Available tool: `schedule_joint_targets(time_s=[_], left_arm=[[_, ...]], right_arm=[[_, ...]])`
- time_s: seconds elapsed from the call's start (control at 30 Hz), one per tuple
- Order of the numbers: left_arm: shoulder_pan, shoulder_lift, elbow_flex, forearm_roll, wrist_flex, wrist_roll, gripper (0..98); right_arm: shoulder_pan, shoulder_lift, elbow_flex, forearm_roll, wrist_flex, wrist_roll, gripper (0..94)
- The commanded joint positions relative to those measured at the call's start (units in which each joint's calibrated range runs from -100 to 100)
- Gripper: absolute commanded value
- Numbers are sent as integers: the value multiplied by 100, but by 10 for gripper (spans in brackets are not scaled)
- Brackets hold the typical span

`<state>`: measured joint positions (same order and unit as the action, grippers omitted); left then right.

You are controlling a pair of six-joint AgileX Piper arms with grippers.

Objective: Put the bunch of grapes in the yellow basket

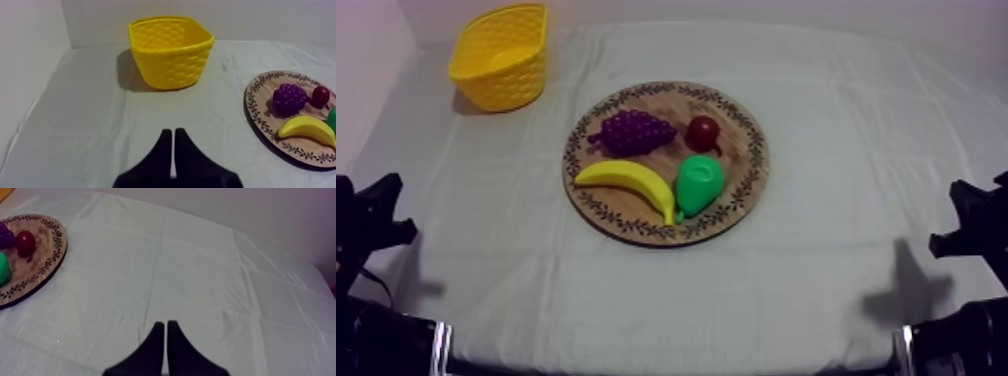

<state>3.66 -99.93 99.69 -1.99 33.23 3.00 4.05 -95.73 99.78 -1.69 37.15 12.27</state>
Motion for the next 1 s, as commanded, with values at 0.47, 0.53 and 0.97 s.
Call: schedule_joint_targets(time_s=[0.47,0.53,0.97], left_arm=[[187,1276,-701,1,-633,200,0],[261,1646,-902,1,-757,219,0],[585,3541,-2437,20,-1292,342,0]], right_arm=[[1,-2,-1,1,2,1,5],[1,-2,-1,1,2,1,5],[1,-2,-1,1,2,1,5]])
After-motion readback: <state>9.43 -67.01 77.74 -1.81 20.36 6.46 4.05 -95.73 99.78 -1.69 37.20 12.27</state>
